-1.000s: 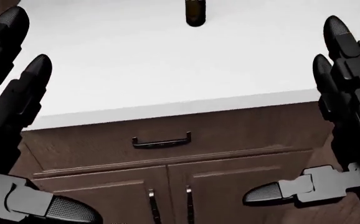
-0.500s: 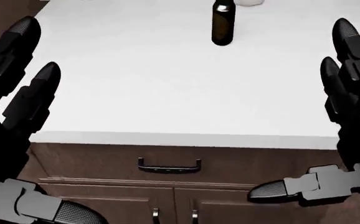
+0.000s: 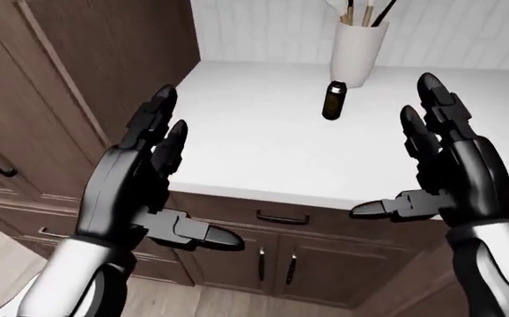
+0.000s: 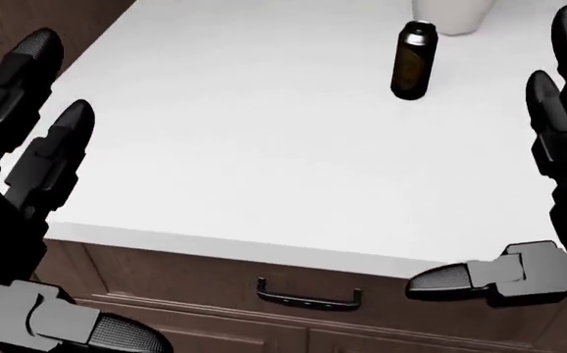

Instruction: Move the drinks to the dining counter.

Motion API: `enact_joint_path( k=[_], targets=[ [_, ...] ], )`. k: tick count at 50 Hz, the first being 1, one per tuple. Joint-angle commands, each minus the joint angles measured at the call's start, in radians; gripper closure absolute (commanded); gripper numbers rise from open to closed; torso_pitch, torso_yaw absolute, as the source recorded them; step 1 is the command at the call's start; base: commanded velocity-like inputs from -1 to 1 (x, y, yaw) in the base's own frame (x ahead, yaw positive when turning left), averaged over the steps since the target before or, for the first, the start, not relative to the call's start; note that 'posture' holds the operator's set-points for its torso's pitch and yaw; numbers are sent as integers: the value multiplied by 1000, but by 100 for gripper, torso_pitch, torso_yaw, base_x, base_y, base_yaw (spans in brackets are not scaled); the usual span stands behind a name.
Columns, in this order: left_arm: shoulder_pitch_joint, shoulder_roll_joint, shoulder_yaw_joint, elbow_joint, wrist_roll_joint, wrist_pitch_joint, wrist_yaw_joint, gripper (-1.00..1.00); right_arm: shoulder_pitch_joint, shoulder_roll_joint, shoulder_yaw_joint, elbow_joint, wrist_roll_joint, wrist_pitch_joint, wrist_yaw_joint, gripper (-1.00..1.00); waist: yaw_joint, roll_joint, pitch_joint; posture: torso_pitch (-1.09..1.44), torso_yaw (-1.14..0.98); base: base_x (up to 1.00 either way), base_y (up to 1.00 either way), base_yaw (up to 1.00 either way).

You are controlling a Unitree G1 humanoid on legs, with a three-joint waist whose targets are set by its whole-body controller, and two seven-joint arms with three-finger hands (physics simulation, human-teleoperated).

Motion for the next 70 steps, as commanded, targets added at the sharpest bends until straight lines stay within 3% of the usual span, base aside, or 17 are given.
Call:
enact_joint_path(
  k=[1, 10, 12, 13, 21, 24, 25, 27, 28, 35, 38, 45, 48, 49, 53, 58, 70],
  targets=[
    [-20, 20, 27, -10, 12, -32, -1, -100, -13, -23, 0, -29, 63, -33, -60, -100, 8, -16, -13, 0, 0, 51, 0, 0],
    [-10, 29, 33, -10, 7, -43, -1, -100, 10, -113, -5, -29, 236, -51, -215, -100, -17, 38, -27, 0, 0, 23, 0, 0],
    [-15, 36, 37, -10, -11, -44, 12, -100, 7, -130, -2, -29, 255, -47, -240, -100, -21, 91, -36, 0, 0, 0, 0, 0],
    [-14, 41, 35, -10, -15, -48, 16, -100, 5, -136, -1, -29, 262, -45, -251, -100, -23, 43, -26, 0, 0, 0, 0, 0],
    [-2, 41, 41, -10, -4, -54, 1, -100, -6, -161, -1, -29, 298, -31, -300, -100, -4, 24, -45, 0, 0, 0, 0, 0],
    [-8, 39, 34, -10, -7, -50, 10, -100, -2, -147, -9, -29, 284, -24, -285, -100, -8, 27, -41, 0, 0, 0, 0, 0],
    [-9, 38, 32, -10, -6, -50, 10, -100, -5, -147, -14, -29, 286, -19, -285, -100, -5, 30, -64, 0, 0, 26, 0, 0],
    [-15, 36, 32, -10, -7, -44, 12, -100, -4, -138, -23, -29, 283, -23, -279, -100, 1, 32, 7, 0, 0, 53, 0, 0],
    [-17, 36, 32, -10, -8, -42, 13, -100, -3, -136, -25, -29, 281, -25, -277, -100, 1, 36, 11, 0, 0, 53, 0, 0],
    [-23, 25, 29, -10, -2, -31, 11, -100, -13, -132, -31, -29, 266, -13, -265, -100, -7, 94, -40, 0, 0, 49, 0, 0],
    [-17, 18, 28, -10, 14, -30, -1, -100, -16, -131, -32, -29, 264, -10, -263, -100, -6, 104, 0, 0, 0, 42, 0, 0],
    [-14, 13, 19, -10, 26, -31, -6, -100, -4, -107, -33, -29, 227, -24, -238, -100, 12, 46, -22, 0, 0, 24, 0, 0],
    [-9, 9, 19, -10, 39, -31, -17, -100, -7, -99, -52, -29, 214, -25, -226, -100, 8, -21, -41, 0, 0, 2, 0, 0],
    [-10, 10, 20, -10, 34, -31, -13, -100, -10, -98, -64, -29, 218, -22, -225, -100, 8, 8, -20, 0, 0, 0, 0, 0],
    [-9, -2, 11, -10, 55, -29, -25, -100, -15, -99, -86, -29, 223, -21, -226, -100, -3, 3, -11, 0, 0, 0, 0, 0],
    [-5, -22, 9, -10, 89, -18, -51, -100, -18, -90, -106, -29, 205, -22, -216, -100, -6, 62, -8, 0, 0, 0, 0, 0],
    [2, -29, 12, -10, 108, -19, -69, -100, -93, -82, -50, -21, 106, 65, -254, -100, -6, 33, -43, 0, 0, 0, 0, 0]
  ],
)
